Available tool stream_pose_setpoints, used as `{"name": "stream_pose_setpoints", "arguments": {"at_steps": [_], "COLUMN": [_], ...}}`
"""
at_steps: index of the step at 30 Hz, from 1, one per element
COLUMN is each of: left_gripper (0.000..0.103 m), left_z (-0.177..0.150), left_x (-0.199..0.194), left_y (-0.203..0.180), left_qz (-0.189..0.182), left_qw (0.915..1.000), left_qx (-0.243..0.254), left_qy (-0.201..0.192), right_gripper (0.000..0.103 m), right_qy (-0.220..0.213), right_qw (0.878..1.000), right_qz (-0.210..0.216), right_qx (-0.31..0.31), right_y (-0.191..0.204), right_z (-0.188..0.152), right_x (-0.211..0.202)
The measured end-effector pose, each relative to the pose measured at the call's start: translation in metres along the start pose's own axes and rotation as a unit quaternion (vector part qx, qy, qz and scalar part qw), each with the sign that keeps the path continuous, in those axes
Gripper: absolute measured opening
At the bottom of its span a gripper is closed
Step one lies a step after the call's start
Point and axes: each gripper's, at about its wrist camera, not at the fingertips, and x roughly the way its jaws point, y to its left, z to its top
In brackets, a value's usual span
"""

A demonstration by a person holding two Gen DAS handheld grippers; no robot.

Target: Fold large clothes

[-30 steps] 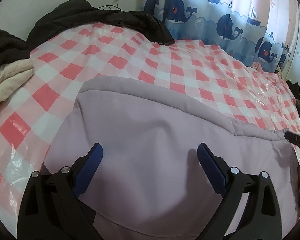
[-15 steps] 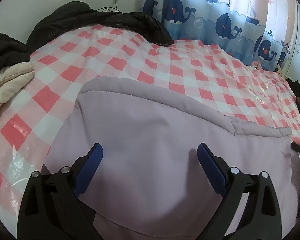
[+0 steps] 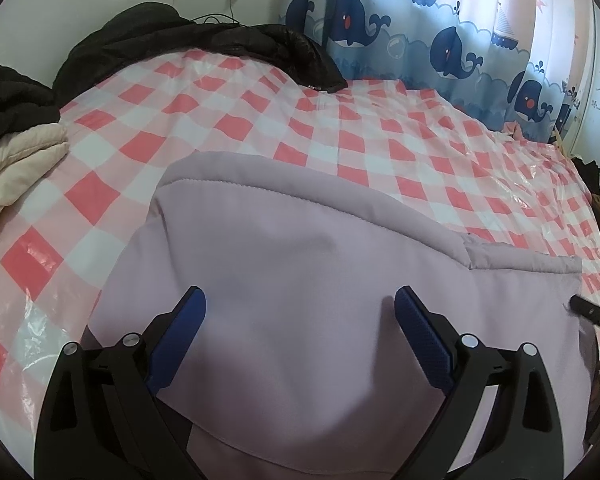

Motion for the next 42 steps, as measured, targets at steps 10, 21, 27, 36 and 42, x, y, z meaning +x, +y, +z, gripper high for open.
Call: {"name": "stream_pose_setpoints", "arguments": {"at_steps": [10,21,27,36,42], "left_gripper": [0.093,0.093,0.093,0.093,0.093], "left_z": [-0.001,-0.037,-0.092,-0.162,-0.172], "left_x": [0.007,-0.068,-0.126,-0.133,-0.107], "left_y": [0.007,0.117,0.175,0.183,0.164], "left_qz": [-0.02,-0.122,-0.124,-0.183,-0.215], "left_qw": [0.9995,0.9743,0.954,0.9096,0.8913], "left_qx": [-0.008,-0.175,-0.25,-0.338,-0.356], "left_qy": [0.021,0.072,0.109,0.159,0.18], "right_gripper": [0.096,0.096,0.096,0.096,0.096], "right_qy": [0.017,0.009,0.055,0.09,0.115], "right_qw": [1.0,0.982,0.952,0.974,0.943], "right_qz": [-0.009,0.088,0.139,0.166,0.243], "right_qx": [-0.01,-0.168,-0.268,-0.127,0.195], "right_y": [-0.003,0.098,0.141,0.079,-0.071], "right_z": [0.002,-0.057,-0.122,-0.122,-0.129], "right_x": [0.011,-0.082,-0.108,-0.155,-0.174]}}
